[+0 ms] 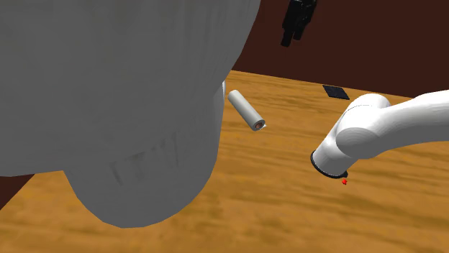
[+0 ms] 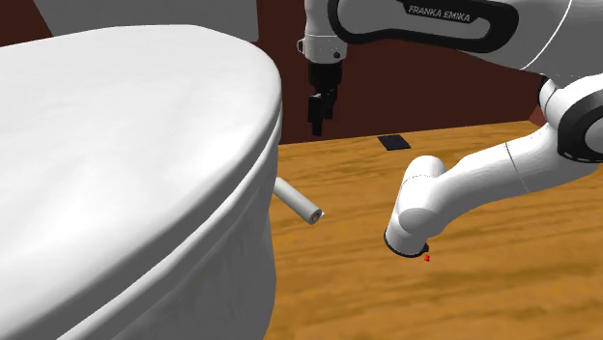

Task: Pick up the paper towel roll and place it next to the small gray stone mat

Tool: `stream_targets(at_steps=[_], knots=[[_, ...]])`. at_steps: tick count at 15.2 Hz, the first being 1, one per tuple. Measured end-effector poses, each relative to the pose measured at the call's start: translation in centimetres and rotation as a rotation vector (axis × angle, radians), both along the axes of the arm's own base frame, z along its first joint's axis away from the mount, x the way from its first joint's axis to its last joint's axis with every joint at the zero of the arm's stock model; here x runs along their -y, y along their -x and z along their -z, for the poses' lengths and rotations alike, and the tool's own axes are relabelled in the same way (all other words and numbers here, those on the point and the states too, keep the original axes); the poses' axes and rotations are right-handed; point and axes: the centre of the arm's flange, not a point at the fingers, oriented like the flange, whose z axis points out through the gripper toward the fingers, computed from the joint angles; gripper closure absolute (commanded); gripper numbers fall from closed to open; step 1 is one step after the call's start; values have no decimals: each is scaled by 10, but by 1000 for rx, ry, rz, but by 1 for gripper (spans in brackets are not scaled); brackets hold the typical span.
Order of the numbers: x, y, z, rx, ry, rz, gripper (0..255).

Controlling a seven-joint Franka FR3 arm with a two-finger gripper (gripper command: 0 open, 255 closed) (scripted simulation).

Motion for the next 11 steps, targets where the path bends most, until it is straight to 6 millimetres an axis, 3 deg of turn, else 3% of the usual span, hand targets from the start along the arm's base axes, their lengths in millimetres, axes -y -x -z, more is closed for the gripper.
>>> stream_targets(at_steps=[3,11], knots=[[2,-4,16,1,-3,16,0],[1,-29,113,11,-18,120,0]])
